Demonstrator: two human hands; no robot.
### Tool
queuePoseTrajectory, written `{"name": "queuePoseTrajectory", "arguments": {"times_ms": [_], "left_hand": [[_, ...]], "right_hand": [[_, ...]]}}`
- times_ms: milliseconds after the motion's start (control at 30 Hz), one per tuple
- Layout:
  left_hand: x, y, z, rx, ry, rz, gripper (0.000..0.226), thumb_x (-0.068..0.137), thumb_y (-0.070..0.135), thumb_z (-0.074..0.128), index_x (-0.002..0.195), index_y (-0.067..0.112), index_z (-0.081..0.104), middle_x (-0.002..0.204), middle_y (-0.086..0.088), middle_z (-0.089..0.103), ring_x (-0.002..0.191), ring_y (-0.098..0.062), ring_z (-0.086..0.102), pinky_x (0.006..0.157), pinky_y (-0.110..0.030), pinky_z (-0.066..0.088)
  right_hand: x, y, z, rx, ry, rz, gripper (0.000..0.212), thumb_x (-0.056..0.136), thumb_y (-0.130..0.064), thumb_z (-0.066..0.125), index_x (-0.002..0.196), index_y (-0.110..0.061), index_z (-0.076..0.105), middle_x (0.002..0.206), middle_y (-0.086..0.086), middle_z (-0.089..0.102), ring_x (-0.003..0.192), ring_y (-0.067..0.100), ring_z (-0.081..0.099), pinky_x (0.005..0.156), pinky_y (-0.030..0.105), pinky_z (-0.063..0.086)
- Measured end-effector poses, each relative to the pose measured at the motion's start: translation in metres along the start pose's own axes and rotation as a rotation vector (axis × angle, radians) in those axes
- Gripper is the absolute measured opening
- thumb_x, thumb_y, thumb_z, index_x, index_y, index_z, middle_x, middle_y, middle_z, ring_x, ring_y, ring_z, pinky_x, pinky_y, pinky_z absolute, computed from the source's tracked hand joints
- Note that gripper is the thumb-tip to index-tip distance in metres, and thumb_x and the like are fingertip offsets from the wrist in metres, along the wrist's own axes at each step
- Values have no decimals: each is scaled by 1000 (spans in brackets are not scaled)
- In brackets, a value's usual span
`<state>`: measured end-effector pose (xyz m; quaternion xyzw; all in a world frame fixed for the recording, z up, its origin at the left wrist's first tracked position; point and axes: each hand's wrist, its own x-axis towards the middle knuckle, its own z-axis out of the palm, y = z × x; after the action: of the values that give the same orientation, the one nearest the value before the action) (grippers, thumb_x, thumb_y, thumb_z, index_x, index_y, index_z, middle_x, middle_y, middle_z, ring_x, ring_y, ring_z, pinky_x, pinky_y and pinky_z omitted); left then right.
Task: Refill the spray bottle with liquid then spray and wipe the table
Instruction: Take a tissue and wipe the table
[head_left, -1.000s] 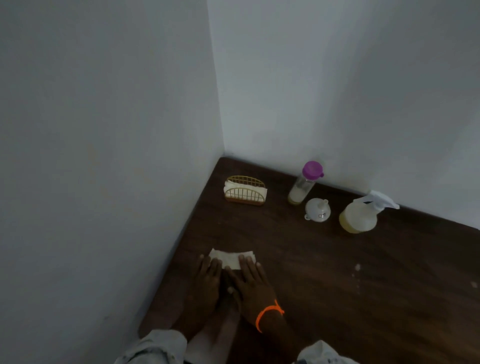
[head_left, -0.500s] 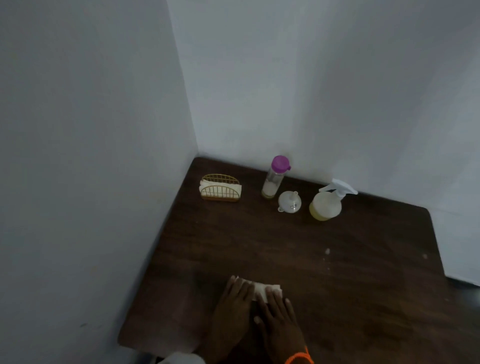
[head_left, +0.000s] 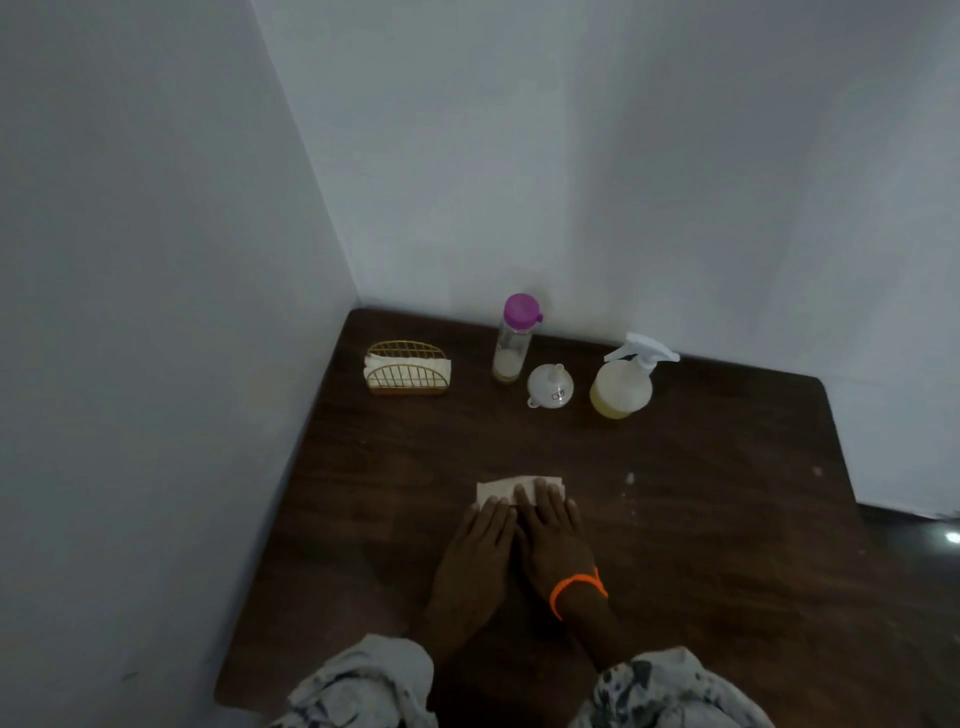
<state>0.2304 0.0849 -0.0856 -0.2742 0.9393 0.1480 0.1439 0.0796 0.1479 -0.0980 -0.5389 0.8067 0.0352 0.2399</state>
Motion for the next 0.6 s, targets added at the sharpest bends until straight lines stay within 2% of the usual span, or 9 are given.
{"name": "queuePoseTrajectory", "arguments": {"times_ms": [33,100,167,233,333,467,600], "left_hand": [[-2,1,1,4,-36,-14,67,83,29,41,145,4,52,152,-15,50,146,-30,41,122,-49,30],[-4,1,1,-6,-27,-45,68,89,28,45,152,4,40,159,-16,39,151,-30,30,126,-49,17],[-2,1,-5,1,29,-40,70,97,26,47,158,4,21,167,-16,19,156,-29,13,127,-47,2],[1,0,-10,4,56,-38,70,101,26,45,160,6,13,169,-13,10,157,-27,4,127,-45,-3],[7,0,-12,-16,48,-37,66,103,26,41,160,8,13,169,-13,10,157,-24,3,127,-42,-5],[16,2,-12,-1,-9,-40,68,104,30,40,161,8,9,169,-13,5,157,-25,0,128,-45,-3],[37,-5,-17,24,-1,-56,65,105,28,31,161,8,5,169,-15,3,157,-27,-3,127,-47,0]], "right_hand": [[-2,3,1,10,-4,-7,62,102,-50,23,158,-36,1,165,1,-9,153,22,-4,122,39,-7],[-6,7,0,36,-6,-22,62,103,-54,20,157,-39,-7,161,-4,-20,151,18,-15,123,39,-8],[-12,12,-2,27,-11,-34,61,103,-56,18,157,-40,-7,161,-5,-21,151,17,-16,124,40,-7],[-17,17,-3,23,-25,-47,62,101,-57,16,157,-40,-6,163,-6,-19,152,18,-15,124,41,-7],[-20,21,-4,19,-30,-59,63,101,-58,16,157,-39,-5,164,-5,-17,153,18,-14,125,42,-5],[-22,20,-8,62,-35,-40,61,103,-56,18,156,-40,-6,162,-4,-20,152,18,-16,125,42,-6],[-9,18,-10,81,7,-4,59,103,-55,21,156,-41,-1,162,-4,-16,155,22,-8,124,42,-5]]}}
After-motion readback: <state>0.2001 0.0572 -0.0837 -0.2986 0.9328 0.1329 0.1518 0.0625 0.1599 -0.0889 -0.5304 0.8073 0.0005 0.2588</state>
